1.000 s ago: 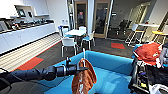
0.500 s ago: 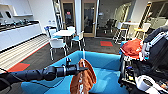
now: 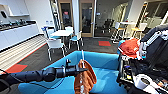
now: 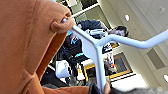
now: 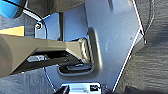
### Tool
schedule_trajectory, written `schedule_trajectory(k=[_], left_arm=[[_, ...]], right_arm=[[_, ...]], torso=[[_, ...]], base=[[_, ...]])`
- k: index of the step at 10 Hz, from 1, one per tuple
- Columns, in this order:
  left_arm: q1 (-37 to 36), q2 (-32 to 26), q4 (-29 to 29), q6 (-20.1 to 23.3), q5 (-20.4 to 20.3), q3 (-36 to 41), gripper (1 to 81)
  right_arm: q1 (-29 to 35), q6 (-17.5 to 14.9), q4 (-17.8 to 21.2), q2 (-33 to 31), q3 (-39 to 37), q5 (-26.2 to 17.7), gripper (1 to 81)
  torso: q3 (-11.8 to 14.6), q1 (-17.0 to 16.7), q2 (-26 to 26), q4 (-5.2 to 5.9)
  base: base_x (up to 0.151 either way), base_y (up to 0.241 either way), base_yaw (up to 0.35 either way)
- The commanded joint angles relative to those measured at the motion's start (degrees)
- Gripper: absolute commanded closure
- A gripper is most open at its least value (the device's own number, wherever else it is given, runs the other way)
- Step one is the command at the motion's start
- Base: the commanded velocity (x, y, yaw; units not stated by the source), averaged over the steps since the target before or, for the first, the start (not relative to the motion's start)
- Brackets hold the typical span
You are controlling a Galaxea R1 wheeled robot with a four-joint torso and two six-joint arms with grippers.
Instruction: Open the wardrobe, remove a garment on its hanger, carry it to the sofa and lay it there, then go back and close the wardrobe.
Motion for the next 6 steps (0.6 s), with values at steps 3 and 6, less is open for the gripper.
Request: schedule_trajectory(k=[3,6], left_arm=[[-9.30,-1.00,1.48,0.58,-5.64,2.02,81.1],[-9.22,-0.92,1.48,0.58,-5.73,2.02,81.1]], right_arm=[[0.72,0.09,-0.42,-0.34,0.07,-2.72,1.0],[0.72,0.09,-0.33,-0.08,-0.55,-2.72,1.0]], torso=[[0.00,0.00,0.00,0.00],[0.00,0.00,0.00,0.00]], base=[[0.000,0.000,0.000],[0.000,0.000,0.000]])
